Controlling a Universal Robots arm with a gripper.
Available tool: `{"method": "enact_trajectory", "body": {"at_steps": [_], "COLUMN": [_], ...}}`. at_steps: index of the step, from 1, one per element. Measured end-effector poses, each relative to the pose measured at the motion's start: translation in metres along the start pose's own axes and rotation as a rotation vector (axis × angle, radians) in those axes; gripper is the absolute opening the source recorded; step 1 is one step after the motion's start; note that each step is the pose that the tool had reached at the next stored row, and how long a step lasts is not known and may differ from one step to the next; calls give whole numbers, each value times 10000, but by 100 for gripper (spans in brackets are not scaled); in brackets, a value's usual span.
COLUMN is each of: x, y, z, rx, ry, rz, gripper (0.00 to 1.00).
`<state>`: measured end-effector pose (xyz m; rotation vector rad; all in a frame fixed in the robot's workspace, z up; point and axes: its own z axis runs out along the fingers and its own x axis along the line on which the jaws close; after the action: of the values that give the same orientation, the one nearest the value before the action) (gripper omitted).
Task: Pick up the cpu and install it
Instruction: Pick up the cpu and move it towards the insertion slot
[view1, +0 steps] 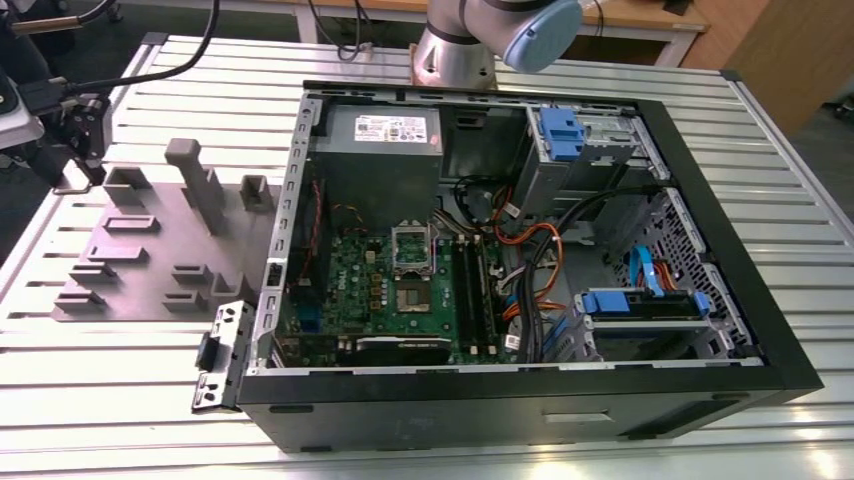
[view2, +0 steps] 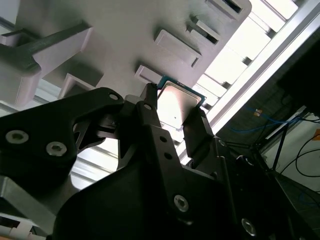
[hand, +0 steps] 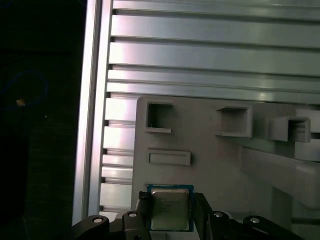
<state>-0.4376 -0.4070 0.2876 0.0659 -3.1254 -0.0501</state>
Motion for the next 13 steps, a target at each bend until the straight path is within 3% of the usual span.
{"method": "enact_trajectory", "body": {"at_steps": [8, 13], "x": [1, 1], "y": [2, 3], "z": [-83, -97], "rx": [0, -1], "ry": [0, -2], "rz": [-1, -1], "gripper": [45, 45]}}
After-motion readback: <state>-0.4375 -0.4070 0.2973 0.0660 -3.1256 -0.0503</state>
